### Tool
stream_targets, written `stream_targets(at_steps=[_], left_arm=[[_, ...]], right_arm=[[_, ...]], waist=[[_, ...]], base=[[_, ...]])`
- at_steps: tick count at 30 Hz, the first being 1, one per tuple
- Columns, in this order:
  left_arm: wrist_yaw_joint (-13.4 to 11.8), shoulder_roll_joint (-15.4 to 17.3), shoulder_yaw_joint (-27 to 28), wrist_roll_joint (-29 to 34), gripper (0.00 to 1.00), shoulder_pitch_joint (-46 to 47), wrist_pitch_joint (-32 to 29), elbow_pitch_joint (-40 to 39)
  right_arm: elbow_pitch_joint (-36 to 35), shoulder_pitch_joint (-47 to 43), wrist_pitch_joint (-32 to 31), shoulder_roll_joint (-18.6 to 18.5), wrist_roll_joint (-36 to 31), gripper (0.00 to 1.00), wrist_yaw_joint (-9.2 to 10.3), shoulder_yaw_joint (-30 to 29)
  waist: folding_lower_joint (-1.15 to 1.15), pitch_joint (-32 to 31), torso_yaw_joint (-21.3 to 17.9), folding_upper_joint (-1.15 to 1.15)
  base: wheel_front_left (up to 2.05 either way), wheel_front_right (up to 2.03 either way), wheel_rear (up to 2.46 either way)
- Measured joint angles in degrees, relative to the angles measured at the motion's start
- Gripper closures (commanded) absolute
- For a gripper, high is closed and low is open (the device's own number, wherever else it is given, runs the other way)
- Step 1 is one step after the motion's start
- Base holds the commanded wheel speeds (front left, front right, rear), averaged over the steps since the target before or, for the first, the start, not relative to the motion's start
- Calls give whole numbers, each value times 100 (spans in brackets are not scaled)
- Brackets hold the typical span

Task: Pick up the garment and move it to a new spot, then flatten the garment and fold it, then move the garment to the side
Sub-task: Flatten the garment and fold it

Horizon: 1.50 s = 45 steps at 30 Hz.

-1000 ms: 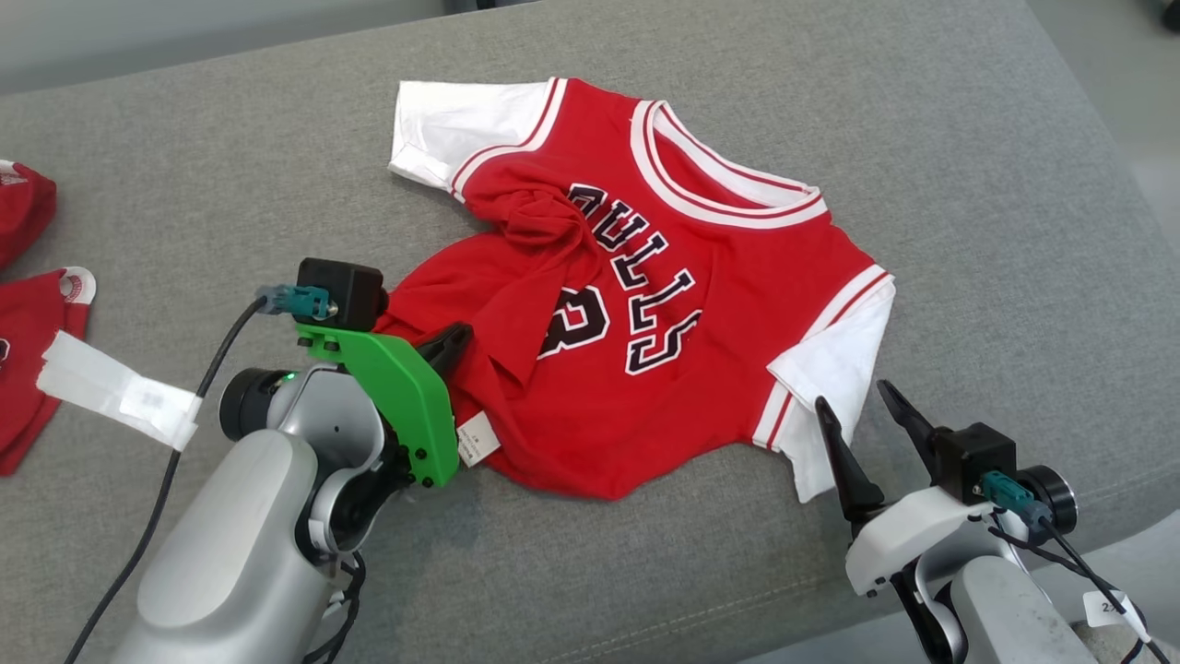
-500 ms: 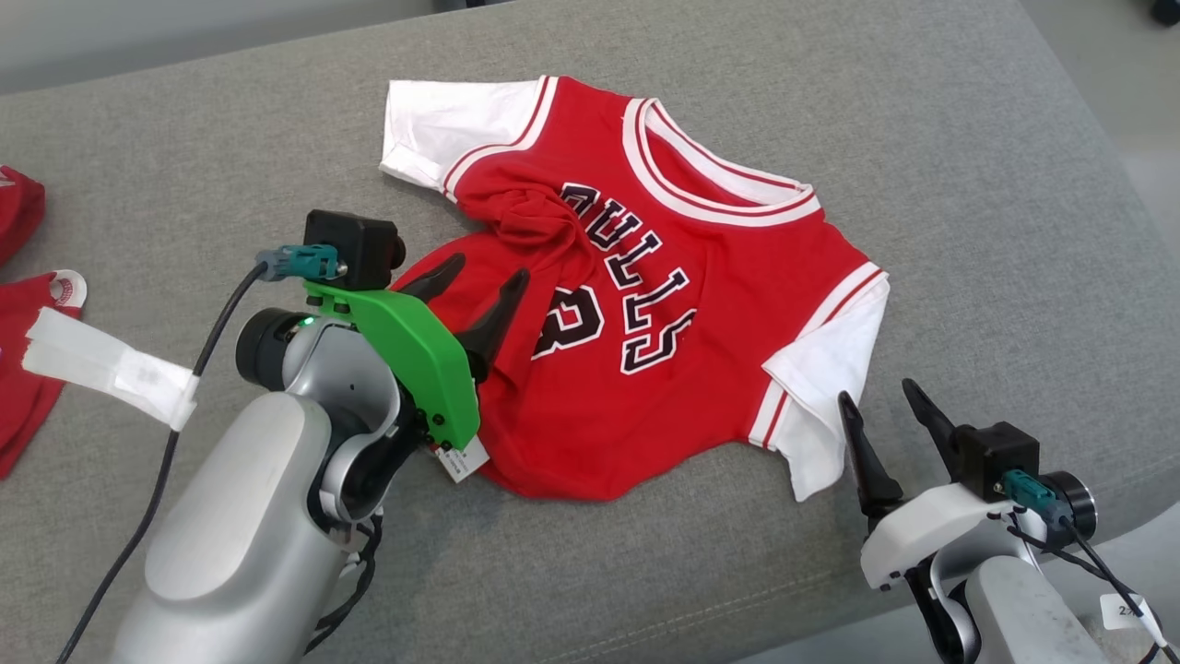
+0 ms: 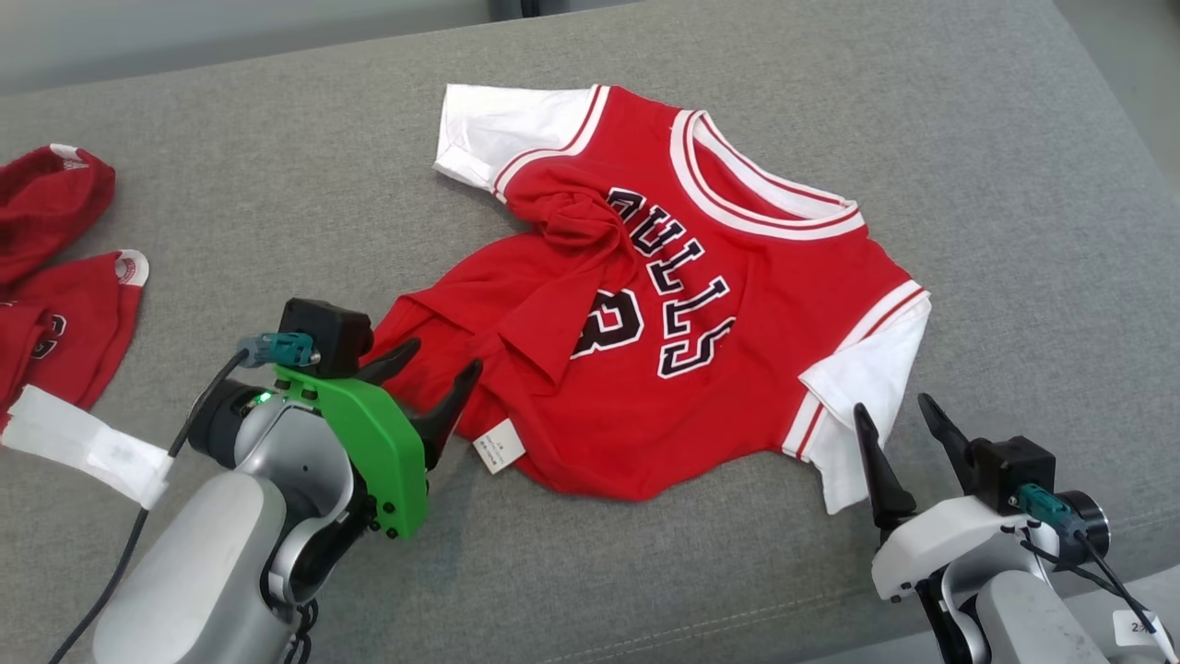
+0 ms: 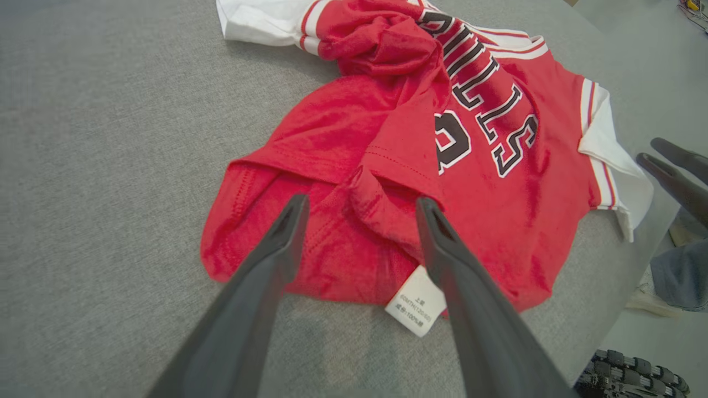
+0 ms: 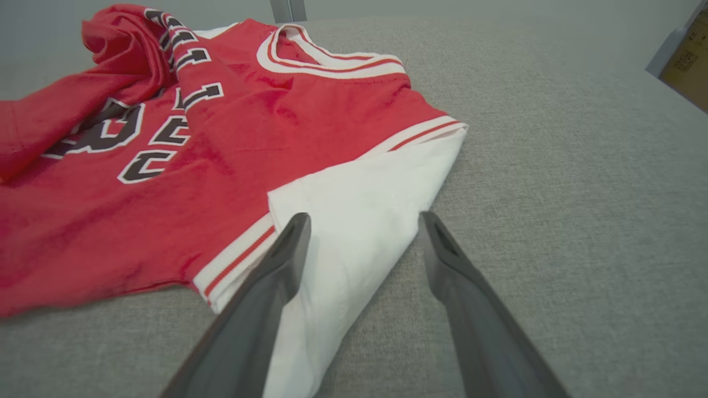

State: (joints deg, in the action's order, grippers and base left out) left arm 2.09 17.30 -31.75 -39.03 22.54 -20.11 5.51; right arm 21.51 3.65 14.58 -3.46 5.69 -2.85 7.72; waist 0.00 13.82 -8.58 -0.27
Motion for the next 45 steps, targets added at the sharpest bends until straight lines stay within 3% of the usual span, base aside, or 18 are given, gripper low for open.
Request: stream_targets(at_steps=[6,17,28,34,36,45], left_arm=[[91,60,-24,98,23,-37,109,-29],[148,-18,-159,98,20,-38,203,-10],[133,-158,-148,96,35,-29,201,294],[113,-208,-145,94,36,-13,201,482],[113,-214,-144,94,42,-13,201,512],[40,-214,-92,99,45,162,202,720]], right_arm=[[-11,-5,0,4,-3,0,-12,70],[-10,-1,0,16,-18,0,-52,175],[-5,35,0,20,-18,0,-66,204],[-7,59,0,23,-16,0,-66,187],[-7,60,0,23,-16,0,-66,185],[-7,60,0,27,-16,0,-65,186]], waist=[[0,-10,123,0],[0,31,71,0],[0,127,-111,0],[0,178,-192,0],[0,182,-198,0],[0,186,-243,0]], base=[[0,0,0],[0,0,0],[0,0,0],[0,0,0],[0,0,0],[0,0,0]])
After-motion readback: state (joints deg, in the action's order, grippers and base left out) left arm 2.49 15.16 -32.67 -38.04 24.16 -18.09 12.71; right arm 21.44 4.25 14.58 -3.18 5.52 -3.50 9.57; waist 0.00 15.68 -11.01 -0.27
